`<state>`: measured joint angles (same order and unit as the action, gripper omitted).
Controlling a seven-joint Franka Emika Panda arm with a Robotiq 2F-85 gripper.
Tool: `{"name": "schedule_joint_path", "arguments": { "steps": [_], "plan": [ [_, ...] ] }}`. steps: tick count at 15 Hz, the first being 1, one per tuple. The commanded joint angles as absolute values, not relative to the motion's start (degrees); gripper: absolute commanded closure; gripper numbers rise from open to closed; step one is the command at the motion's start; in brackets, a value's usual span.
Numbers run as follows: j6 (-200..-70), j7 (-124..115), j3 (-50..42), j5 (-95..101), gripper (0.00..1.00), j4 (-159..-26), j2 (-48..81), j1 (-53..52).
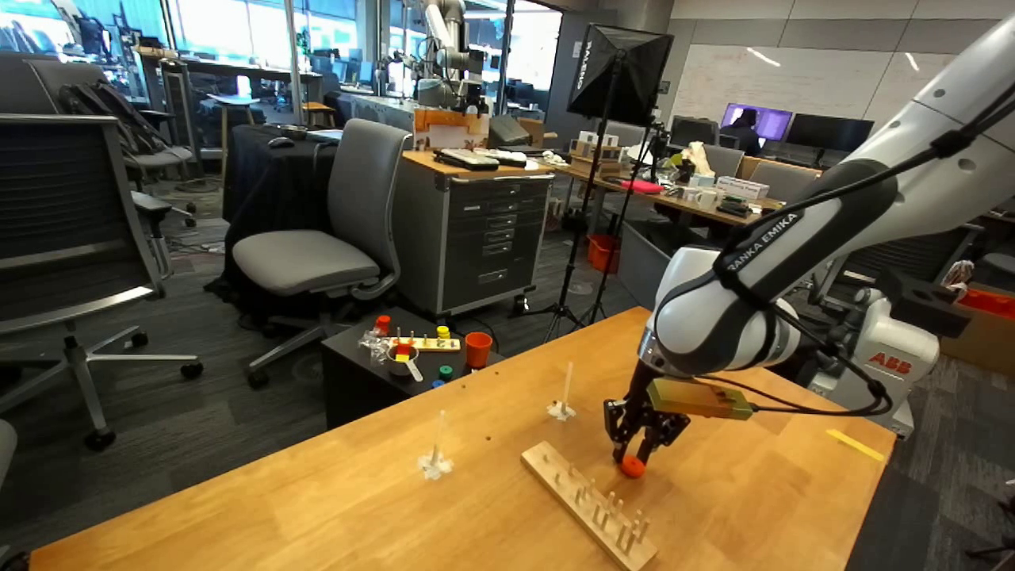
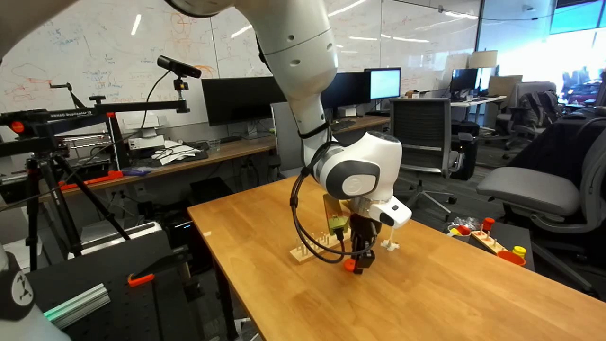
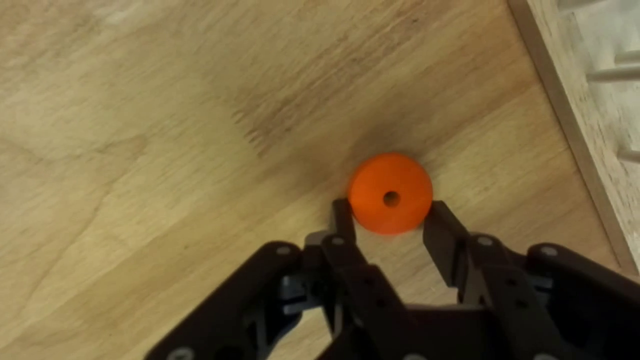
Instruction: Put the orange thing on the wooden rack
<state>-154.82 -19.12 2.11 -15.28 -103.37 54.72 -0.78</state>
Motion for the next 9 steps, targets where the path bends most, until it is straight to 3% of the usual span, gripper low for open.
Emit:
{"name": "schedule_joint_path", "arguments": {
  "steps": [1,9],
  "plan": [
    [-153.9,-18.7,2.3,-15.3,0.84,-103.3,54.2,-2.3],
    [-152.8,-20.0,1.1,-13.8,0.84,-101.0,53.8,-7.0]
  ]
}}
